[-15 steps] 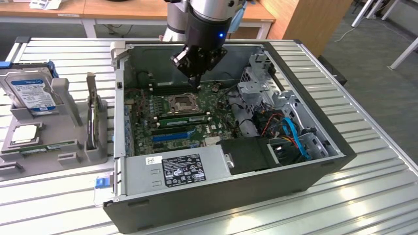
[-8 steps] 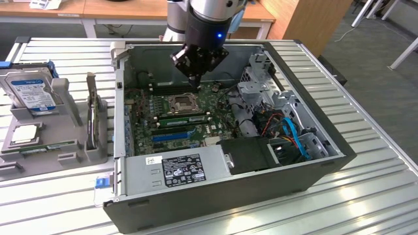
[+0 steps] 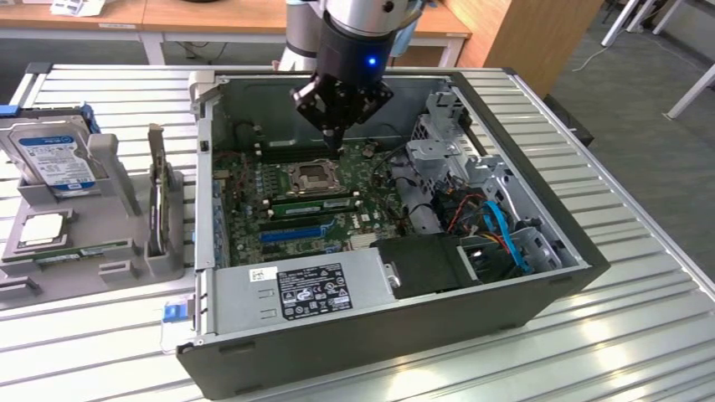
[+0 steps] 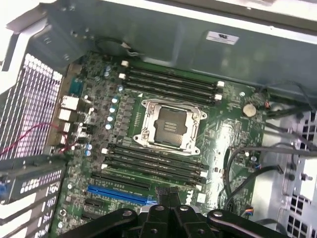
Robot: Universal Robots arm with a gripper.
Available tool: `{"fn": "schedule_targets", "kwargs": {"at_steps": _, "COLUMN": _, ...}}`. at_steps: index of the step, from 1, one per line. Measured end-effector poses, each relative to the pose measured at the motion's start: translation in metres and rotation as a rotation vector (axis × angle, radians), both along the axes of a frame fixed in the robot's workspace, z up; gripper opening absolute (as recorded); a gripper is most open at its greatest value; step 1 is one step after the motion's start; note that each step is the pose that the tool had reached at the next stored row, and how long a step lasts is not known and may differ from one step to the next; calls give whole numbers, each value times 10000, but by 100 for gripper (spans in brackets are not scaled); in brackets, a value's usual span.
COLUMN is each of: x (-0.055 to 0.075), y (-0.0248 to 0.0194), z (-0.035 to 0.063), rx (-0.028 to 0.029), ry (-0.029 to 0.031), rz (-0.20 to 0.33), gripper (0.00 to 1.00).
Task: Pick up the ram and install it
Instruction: 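Press down the ram until it locks into place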
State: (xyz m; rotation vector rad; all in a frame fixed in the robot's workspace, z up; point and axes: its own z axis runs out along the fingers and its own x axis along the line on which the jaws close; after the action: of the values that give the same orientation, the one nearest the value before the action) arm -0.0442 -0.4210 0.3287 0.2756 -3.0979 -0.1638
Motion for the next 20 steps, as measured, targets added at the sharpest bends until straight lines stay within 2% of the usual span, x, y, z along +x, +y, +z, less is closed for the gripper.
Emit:
{"fn": "schedule_targets", "kwargs": {"at_steps": 5, "x": 0, "y": 0, "z": 0, "rx": -28, "ry": 59, "rz": -652, "gripper": 10}}
{"fn": "schedule_targets", "kwargs": {"at_steps": 8, "x": -1, "y": 0, "z": -1, "rx": -49, "ry": 123, "rz": -970, "gripper": 10}}
{"fn": "schedule_targets", "kwargs": {"at_steps": 10, "x": -1, "y": 0, "z": -1, "rx": -52, "ry": 149, "rz": -1014, "gripper": 10}}
{"fn": "schedule_targets", "kwargs": {"at_steps": 16, "x": 0, "y": 0, "z": -1, "rx": -56, "ry": 166, "rz": -1014, "gripper": 10}}
{"fn": "schedule_targets", "kwargs": {"at_steps": 18, "x": 1, "y": 0, "z": -1, "rx": -74, "ry": 226, "rz": -1019, "gripper": 10}}
{"fn": "schedule_targets", "kwargs": {"at_steps": 20, "x": 0, "y": 0, "z": -1, "rx": -109, "ry": 317, "rz": -1044, "gripper": 10}}
